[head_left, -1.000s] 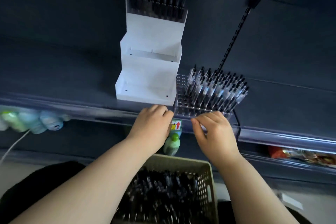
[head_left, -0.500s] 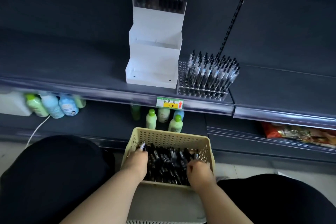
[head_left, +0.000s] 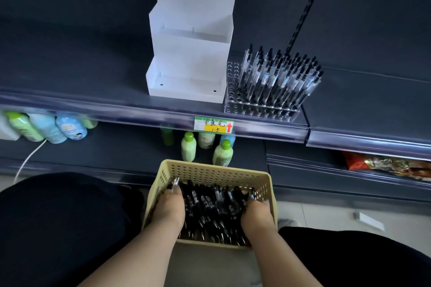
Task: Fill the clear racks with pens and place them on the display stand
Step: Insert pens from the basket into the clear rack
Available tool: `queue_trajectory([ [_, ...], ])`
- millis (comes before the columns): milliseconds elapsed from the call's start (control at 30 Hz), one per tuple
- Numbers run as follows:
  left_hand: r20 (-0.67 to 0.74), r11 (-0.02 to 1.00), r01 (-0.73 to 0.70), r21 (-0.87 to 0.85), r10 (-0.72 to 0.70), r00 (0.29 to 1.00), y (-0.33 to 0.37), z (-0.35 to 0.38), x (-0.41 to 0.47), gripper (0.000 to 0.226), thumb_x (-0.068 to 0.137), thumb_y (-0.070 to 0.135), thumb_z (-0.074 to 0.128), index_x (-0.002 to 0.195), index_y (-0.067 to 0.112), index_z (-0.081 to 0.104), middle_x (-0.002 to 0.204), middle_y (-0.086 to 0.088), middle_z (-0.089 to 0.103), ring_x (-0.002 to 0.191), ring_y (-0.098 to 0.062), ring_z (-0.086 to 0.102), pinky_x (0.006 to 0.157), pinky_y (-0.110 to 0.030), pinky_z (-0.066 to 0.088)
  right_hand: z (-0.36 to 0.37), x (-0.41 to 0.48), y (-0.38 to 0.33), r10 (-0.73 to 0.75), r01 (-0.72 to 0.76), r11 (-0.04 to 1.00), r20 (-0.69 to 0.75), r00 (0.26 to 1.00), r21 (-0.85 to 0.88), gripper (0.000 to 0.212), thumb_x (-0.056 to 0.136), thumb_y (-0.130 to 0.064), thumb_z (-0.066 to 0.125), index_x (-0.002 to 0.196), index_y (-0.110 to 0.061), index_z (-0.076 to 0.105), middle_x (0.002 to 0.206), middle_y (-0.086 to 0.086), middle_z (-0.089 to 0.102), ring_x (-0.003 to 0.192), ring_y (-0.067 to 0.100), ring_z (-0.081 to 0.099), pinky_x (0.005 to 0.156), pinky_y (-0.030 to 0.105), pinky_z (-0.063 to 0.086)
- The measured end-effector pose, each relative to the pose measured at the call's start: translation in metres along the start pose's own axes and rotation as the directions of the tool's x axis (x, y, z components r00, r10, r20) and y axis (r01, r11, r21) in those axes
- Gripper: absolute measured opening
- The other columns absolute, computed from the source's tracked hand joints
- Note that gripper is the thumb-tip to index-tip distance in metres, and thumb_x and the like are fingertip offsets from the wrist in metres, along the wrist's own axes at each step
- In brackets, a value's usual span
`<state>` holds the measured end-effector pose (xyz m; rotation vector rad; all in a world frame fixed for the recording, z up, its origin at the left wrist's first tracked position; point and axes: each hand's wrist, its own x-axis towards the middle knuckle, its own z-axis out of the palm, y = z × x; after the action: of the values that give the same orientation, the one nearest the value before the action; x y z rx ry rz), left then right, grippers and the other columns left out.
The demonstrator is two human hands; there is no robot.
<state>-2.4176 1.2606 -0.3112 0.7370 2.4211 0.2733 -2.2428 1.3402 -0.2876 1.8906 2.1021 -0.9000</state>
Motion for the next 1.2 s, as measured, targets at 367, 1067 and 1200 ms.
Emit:
queue_trajectory([
  [367,-0.019,0.984,-0.032,0.174,0.036,0.999,0.012,0.000,0.009,0.045,0.098,0.007,0.025,0.142,0.002,0.026,0.142,-0.020,0.037,0.128,-0.032,0.041,0.105,-0.039,0.036,0.012,0.014,-0.015,-0.071,0.070,0.996,-0.026,0.997,-0.059,0.027,0.095,-0.031,0.044,0.114,-0.019,0.060,0.123,0.004,0.050,0.100,0.025,0.058,0.077,0.031,0.047],
  [1067,-0.001,0.938,-0.025,0.347,0.027,1.000,0.000,-0.025,-0.002,0.041,0.088,-0.005,0.043,0.126,0.008,0.051,0.124,-0.010,0.053,0.111,-0.025,0.058,0.083,-0.031,0.049,0.016,0.013,-0.063,0.042,0.055,0.904,0.217,0.975,-0.424,0.035,0.091,-0.017,0.048,0.126,-0.016,0.052,0.124,0.005,0.056,0.111,0.023,0.054,0.080,0.031,0.041],
  [1200,0.029,0.924,-0.091,0.370,0.086,0.996,-0.004,-0.025,-0.010,0.049,0.085,-0.006,0.046,0.131,0.012,0.047,0.141,-0.012,0.041,0.121,-0.024,0.051,0.092,-0.032,0.049,0.022,0.005,-0.064,0.017,0.084,0.877,0.206,0.978,-0.473,0.036,0.092,-0.017,0.048,0.127,-0.016,0.051,0.126,0.005,0.056,0.114,0.024,0.054,0.080,0.032,0.041],
])
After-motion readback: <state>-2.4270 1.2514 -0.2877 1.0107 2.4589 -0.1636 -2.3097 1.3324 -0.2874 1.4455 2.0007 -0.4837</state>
